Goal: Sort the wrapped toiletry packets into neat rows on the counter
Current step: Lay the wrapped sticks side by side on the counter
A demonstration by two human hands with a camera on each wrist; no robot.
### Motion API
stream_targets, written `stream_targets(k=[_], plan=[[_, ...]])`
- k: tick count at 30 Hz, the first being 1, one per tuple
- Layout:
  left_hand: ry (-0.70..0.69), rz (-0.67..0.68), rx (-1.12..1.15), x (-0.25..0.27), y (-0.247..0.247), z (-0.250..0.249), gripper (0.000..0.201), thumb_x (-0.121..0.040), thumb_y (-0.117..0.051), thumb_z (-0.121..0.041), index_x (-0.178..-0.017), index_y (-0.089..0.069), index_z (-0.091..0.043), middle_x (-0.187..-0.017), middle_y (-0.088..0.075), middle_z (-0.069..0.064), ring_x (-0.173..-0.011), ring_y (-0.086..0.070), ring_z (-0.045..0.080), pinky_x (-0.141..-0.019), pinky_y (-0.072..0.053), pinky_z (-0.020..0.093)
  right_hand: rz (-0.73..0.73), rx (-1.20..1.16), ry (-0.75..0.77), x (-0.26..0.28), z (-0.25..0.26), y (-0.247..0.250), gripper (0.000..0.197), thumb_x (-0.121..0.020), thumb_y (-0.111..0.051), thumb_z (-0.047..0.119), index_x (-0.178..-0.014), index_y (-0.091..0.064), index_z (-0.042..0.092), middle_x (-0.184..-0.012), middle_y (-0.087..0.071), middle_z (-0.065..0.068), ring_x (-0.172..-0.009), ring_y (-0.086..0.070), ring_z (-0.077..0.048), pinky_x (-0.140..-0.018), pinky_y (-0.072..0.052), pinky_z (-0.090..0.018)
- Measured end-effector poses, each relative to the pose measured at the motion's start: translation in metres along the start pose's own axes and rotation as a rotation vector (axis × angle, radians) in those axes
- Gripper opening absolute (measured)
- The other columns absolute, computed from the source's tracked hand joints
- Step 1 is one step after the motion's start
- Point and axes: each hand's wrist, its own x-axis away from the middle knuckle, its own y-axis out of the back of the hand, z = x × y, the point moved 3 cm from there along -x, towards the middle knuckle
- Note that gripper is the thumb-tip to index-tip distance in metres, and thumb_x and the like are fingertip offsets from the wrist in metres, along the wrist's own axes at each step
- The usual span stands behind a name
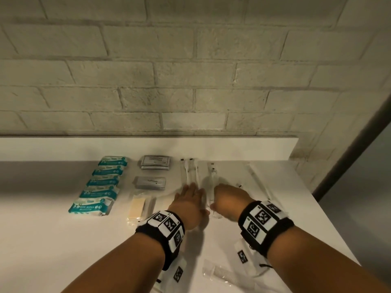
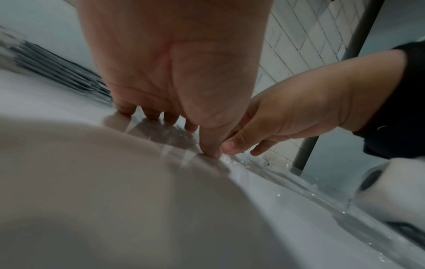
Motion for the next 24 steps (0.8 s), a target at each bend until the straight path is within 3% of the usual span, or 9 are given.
stream_targets(k=[2, 4, 8, 11, 13, 15, 18, 20, 24], plan=[[-0.003, -0.005, 0.007, 0.000, 0.000, 0.000, 0.072, -0.096, -0.045, -0.039, -0.154, -0.008, -0.021, -0.162, 0.003, 0.008, -0.149, 0.004, 0.030, -0.120, -0.007, 0.048, -0.075, -0.045, -0.143, -0.012, -0.003, 0.000, 0.060, -0.084, -0.060, 0.052, -0.127, -0.051, 0.011, -0.128, -0.052, -0.011, -0.116, -0.053, -0.030, -0.093, -0.045, -0.038], [-0.008, -0.009, 0.009, 0.001, 0.000, 0.000, 0.072, -0.096, -0.045, -0.039, -0.154, -0.008, -0.020, -0.162, 0.002, 0.009, -0.149, 0.003, 0.030, -0.120, -0.006, 0.048, -0.053, -0.202, -0.286, -0.021, -0.005, -0.003, 0.066, -0.078, -0.066, 0.048, -0.129, -0.049, 0.010, -0.127, -0.053, -0.011, -0.116, -0.054, -0.030, -0.095, -0.047, -0.036], [0.003, -0.013, 0.010, 0.000, 0.000, 0.000, 0.072, -0.095, -0.045, -0.039, -0.154, -0.009, -0.019, -0.162, 0.002, 0.009, -0.149, 0.002, 0.030, -0.119, -0.006, 0.047, -0.061, -0.412, -0.345, -0.030, -0.010, 0.003, 0.039, -0.085, -0.055, 0.018, -0.123, -0.055, 0.008, -0.123, -0.061, -0.015, -0.110, -0.061, -0.032, -0.087, -0.051, -0.031], [0.007, 0.003, 0.013, 0.001, 0.001, -0.001, 0.072, -0.096, -0.044, -0.038, -0.154, -0.008, -0.018, -0.162, 0.003, 0.009, -0.149, 0.004, 0.030, -0.119, -0.005, 0.047, -0.156, -0.501, -0.330, -0.031, -0.011, 0.007, 0.039, -0.090, -0.050, 0.013, -0.128, -0.045, 0.007, -0.129, -0.049, -0.019, -0.115, -0.055, -0.038, -0.091, -0.047, -0.038], [0.015, 0.005, 0.030, 0.001, 0.002, -0.002, 0.072, -0.095, -0.044, -0.038, -0.154, -0.008, -0.019, -0.162, 0.003, 0.010, -0.149, 0.004, 0.030, -0.119, -0.004, 0.047, -0.122, -0.518, -0.279, -0.028, -0.004, 0.006, 0.051, -0.086, -0.063, 0.028, -0.129, -0.041, 0.011, -0.129, -0.042, -0.016, -0.114, -0.053, -0.038, -0.087, -0.047, -0.038], [0.017, -0.001, 0.042, 0.002, 0.003, -0.003, 0.072, -0.095, -0.045, -0.037, -0.154, -0.007, -0.019, -0.162, 0.003, 0.009, -0.149, 0.004, 0.030, -0.119, -0.003, 0.047, -0.052, -0.499, -0.230, -0.026, 0.003, 0.001, 0.055, -0.083, -0.065, 0.041, -0.126, -0.045, 0.014, -0.127, -0.041, -0.014, -0.112, -0.053, -0.036, -0.089, -0.049, -0.039], [0.024, 0.000, 0.062, 0.004, 0.004, -0.004, 0.074, -0.095, -0.045, -0.036, -0.154, -0.004, -0.018, -0.162, 0.004, 0.007, -0.149, 0.006, 0.029, -0.119, -0.001, 0.047, -0.013, -0.448, -0.173, -0.028, 0.011, 0.000, 0.036, -0.090, -0.050, 0.024, -0.126, -0.053, 0.019, -0.129, -0.039, -0.012, -0.118, -0.046, -0.035, -0.097, -0.047, -0.041], [0.033, 0.003, 0.073, 0.004, 0.003, -0.004, 0.076, -0.095, -0.046, -0.037, -0.154, -0.002, -0.018, -0.162, 0.004, 0.007, -0.149, 0.006, 0.027, -0.119, 0.001, 0.046, 0.001, -0.370, -0.113, -0.030, 0.017, -0.002, 0.042, -0.091, -0.043, 0.018, -0.133, -0.049, 0.024, -0.135, -0.038, -0.011, -0.124, -0.040, -0.034, -0.101, -0.041, -0.038], [0.043, 0.008, 0.098, 0.004, 0.003, -0.004, 0.077, -0.095, -0.048, -0.036, -0.154, -0.001, -0.020, -0.162, 0.005, 0.005, -0.149, 0.008, 0.026, -0.119, 0.002, 0.045, 0.003, -0.224, -0.078, -0.025, 0.020, -0.002, 0.049, -0.093, -0.040, 0.020, -0.141, -0.038, 0.026, -0.138, -0.036, -0.011, -0.126, -0.036, -0.034, -0.103, -0.038, -0.043]])
